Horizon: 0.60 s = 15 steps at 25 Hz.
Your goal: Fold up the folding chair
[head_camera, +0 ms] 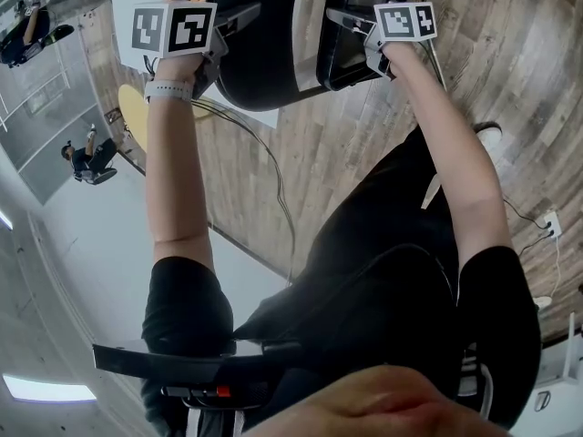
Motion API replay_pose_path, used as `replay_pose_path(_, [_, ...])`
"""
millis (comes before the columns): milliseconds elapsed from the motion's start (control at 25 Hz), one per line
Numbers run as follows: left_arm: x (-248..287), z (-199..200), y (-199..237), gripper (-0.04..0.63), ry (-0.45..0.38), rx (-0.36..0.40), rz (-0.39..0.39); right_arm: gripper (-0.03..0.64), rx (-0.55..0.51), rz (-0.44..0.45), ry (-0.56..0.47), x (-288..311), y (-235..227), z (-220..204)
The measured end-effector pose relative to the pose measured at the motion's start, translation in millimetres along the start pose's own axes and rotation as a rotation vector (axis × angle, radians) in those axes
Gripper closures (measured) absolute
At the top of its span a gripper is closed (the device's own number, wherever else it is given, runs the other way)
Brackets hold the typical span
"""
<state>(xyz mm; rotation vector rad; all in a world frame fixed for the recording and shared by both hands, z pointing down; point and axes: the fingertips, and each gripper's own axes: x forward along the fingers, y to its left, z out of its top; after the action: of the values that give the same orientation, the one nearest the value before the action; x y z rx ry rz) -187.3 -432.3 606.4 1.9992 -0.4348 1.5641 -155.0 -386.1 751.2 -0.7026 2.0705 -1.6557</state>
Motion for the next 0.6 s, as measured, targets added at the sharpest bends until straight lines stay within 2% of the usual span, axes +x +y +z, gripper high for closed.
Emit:
replay_pose_path(240, [0.3, 0.2, 0.5, 0.537, -0.003, 0.008, -0.009, 0.578, -0.005, 0.008, 0.003, 1.5, 0.2, 0.2])
replay_pose_path(360, [0.1, 3.4, 2.0, 0.510, -0.018, 0.031, 0.019, 0.577, -0.046, -0.007, 0.004, 2.0, 0.7, 1.1])
replay_pose_path(480, [2.4, 5.3, 2.4, 0.491, -0.021, 0.049, 0.054, 0.577, -0.025, 0.007, -0.017, -0.4, -0.4, 1.6])
replay_pose_path(600, [-0.6, 3.8, 3.3, 0.483, -0.037, 0.034, 0.044, 0.575, -0.035, -0.003, -0.020, 0.3, 1.5, -0.9])
